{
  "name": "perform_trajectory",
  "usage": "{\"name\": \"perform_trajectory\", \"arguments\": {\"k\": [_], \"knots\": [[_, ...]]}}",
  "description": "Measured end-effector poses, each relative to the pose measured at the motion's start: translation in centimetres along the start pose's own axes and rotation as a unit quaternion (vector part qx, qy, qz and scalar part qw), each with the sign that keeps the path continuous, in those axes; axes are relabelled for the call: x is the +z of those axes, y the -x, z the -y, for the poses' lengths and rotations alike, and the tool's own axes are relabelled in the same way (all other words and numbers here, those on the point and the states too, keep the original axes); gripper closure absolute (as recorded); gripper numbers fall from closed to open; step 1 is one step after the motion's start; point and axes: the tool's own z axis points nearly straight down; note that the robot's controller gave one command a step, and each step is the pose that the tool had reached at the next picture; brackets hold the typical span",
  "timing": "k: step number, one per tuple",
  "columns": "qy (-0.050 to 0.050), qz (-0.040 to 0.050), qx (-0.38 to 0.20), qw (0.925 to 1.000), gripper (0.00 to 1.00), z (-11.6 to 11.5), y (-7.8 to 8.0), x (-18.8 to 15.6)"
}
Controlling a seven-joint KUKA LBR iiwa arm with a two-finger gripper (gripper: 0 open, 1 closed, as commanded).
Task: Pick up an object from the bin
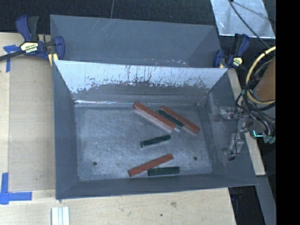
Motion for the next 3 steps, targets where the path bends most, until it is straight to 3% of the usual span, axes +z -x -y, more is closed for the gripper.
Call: {"name": "perform_trajectory", "arguments": {"k": [1, 2, 3], "knots": [[-0.001, 0.0041, -0.002, 1.0, 0.0, -0.1, 0.2, -0.4], [0.0, -0.0009, 0.088, 0.9961, 0.0, -4.1, 8.2, 6.1], [0.0, 0.0046, 0.099, 0.9951, 0.0, -5.1, 10.2, 4.5]]}}
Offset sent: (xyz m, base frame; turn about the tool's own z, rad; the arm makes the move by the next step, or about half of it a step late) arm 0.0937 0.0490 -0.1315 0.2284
